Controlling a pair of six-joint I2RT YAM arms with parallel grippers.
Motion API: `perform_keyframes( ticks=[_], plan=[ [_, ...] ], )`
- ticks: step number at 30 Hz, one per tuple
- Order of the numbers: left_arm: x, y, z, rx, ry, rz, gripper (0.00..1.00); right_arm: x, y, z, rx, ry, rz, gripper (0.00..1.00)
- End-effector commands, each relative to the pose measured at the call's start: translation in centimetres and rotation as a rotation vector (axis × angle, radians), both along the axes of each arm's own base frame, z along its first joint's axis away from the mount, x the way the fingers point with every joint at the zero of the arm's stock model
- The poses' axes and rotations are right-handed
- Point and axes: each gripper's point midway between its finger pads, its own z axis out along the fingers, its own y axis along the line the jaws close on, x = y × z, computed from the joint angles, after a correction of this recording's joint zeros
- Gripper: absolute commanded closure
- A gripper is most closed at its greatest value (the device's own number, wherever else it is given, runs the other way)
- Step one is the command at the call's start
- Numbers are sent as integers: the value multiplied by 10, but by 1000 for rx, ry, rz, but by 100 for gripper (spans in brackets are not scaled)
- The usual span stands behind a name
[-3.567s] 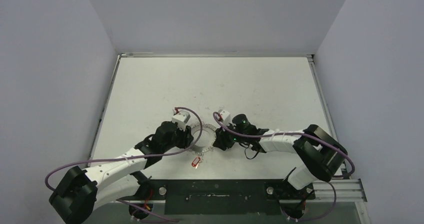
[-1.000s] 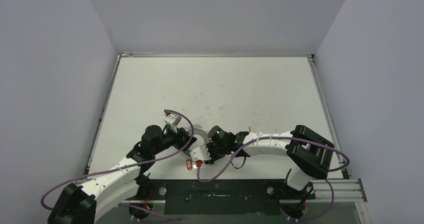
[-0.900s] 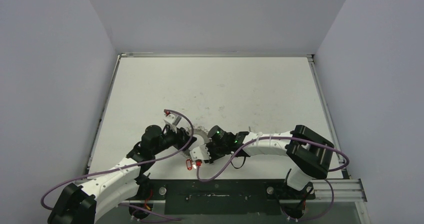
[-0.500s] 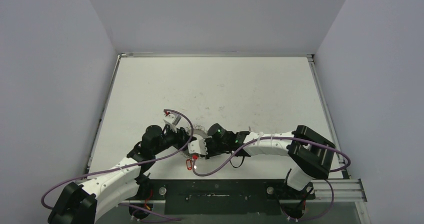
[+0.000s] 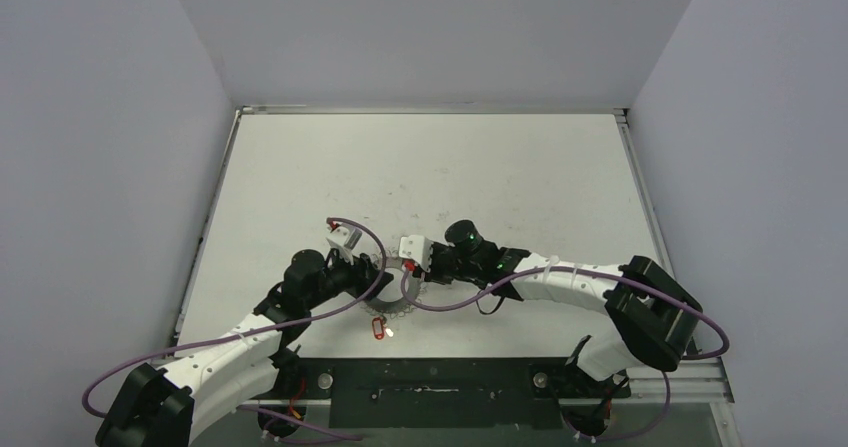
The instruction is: Put the keys on the keyring
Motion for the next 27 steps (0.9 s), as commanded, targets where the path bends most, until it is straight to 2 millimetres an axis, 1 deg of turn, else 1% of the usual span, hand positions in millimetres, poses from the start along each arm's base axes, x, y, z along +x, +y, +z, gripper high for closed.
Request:
perform_keyframes(
  ticks=[1,7,10,14,19,21,24,27],
  plan=[
    [3,-4,11,-33,-46,-4,49,-14,2,0,-12,12,75,75],
    [3,-4,10,-34,-40,-3,48,-28,-7,-24,-168,1,167,74],
    [2,-4,9,-34,-37,-1,48,-34,-7,-32,-221,-13,220,74],
    [2,-4,10,-36,-39,-2,48,-40,-1,-39,-282,-50,267,74],
    [1,-3,10,-32,-42,-1,48,-37,8,-45,-314,-66,279,74],
    [1,-3,11,-32,-46,1,48,-32,12,-45,-323,-63,263,80],
    [0,-2,11,-32,-49,3,48,-23,16,-40,-323,-53,205,99],
    [0,-1,11,-31,-51,6,48,-22,25,-28,-267,-4,188,100]
  ],
)
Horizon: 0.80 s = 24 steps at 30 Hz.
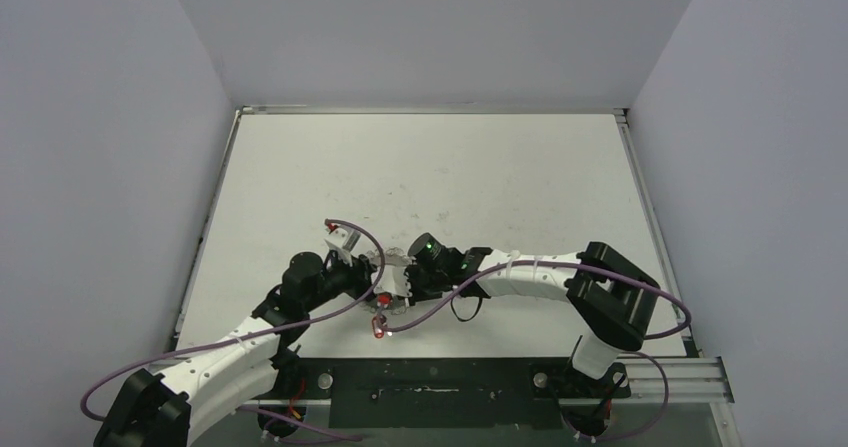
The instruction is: Put the keys on the keyring
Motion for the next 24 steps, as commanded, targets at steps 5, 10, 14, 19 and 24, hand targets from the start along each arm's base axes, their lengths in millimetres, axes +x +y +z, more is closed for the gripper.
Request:
perform_keyframes(
  ticks=[5,10,14,19,24],
  plan=[
    [2,-2,9,-25,-40,3,48,10,32,51,220,209,-113,100],
    [1,-1,9,-25,-38,4,48,13,33,69,346,313,-179,83],
    [3,0,10,-29,-35,20,48,22,31,86,443,298,-224,69],
    [11,8,12,-27,-4,103,48,35,20,99,493,296,-296,63],
    [18,18,10,-4,35,187,48,59,5,122,591,240,-423,45]
  ],
)
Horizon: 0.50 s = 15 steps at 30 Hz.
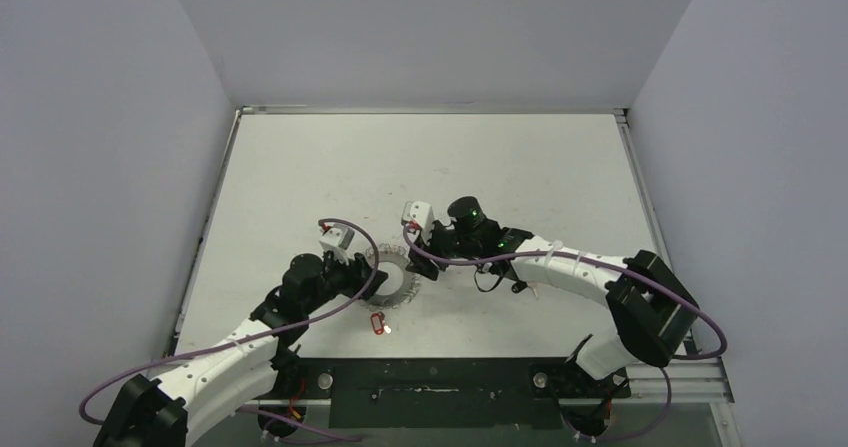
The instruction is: Put the keys on the keyring
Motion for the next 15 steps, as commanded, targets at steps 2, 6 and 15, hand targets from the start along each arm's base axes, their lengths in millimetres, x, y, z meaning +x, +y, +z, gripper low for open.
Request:
perform_keyframes(
  ticks=[2,6,15],
  plan=[
    [16,14,11,8,41,149,47,35,-11,54,184,-80,-182,38],
    [19,22,8,50,100,196,43,59,-32,69,256,-82,-319,11],
    [30,34,-3,160,215,262,36,107,-87,82,288,-29,-640,0]
  ],
)
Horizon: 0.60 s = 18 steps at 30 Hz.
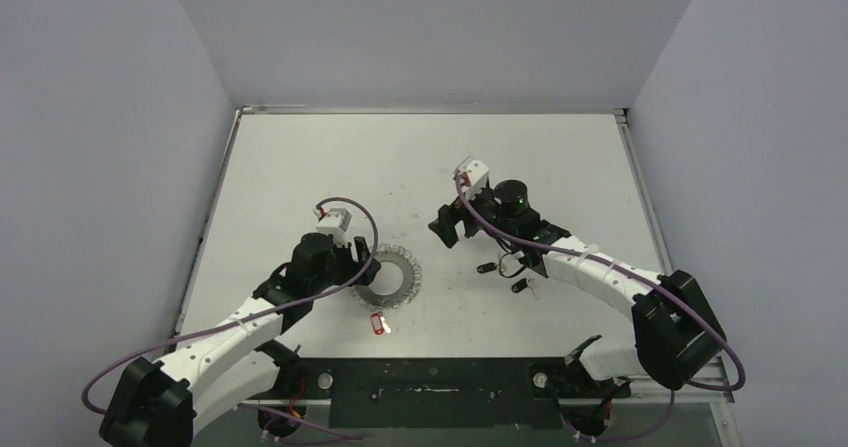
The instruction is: Put the keys on the keyring
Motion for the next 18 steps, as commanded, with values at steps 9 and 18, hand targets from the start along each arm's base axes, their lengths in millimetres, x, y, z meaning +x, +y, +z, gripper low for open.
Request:
perform_keyframes(
  ticks=[9,18],
  plan=[
    [16,20,-12,71,173,122,32,64,-63,-6,193,464,-401,0],
    [15,26,-29,-17,283,164,34,22,3,-74,98,625,-238,0]
  ],
)
